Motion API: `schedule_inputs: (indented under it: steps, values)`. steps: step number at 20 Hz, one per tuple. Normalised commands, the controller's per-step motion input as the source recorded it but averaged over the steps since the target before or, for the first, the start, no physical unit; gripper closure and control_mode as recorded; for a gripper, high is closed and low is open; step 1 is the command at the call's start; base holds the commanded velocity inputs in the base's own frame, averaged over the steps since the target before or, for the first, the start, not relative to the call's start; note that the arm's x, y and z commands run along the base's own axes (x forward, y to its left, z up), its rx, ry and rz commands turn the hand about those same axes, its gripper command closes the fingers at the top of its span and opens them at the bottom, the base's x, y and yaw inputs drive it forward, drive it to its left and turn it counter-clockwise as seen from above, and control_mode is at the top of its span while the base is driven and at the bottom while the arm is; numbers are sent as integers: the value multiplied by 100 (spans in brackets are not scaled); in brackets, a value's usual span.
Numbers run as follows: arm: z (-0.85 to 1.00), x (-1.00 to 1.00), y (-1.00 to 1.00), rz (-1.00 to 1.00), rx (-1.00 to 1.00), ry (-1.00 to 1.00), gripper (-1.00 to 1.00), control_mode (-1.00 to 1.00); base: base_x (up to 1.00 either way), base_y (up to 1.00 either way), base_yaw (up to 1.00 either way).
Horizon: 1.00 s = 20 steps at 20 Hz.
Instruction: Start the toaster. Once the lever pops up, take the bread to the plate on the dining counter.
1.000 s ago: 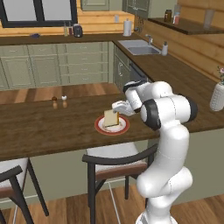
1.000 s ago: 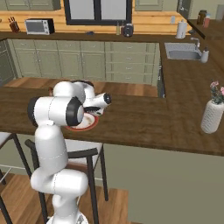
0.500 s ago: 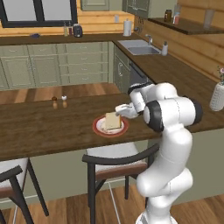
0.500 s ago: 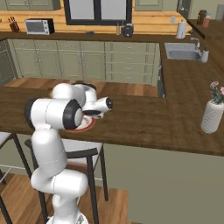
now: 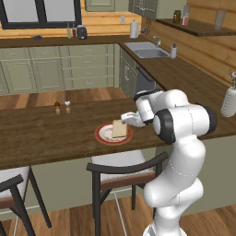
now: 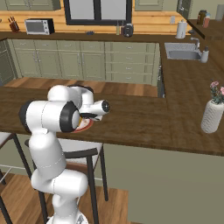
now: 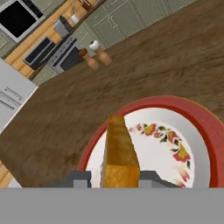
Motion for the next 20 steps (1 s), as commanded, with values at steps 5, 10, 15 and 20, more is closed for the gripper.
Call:
schedule_inputs:
  steps: [5,10,15,20]
  values:
    - [-5,32,0,-1,0,0,-100,-100,0,0,0]
    - [0,0,-14,-9,-3,5,-100,-100,0,0,0]
    - [1,0,-23,-16,-6,25,-100,-100,0,0,0]
    - [25,-3,-23,-19,-2,36,-100,-100,0,0,0]
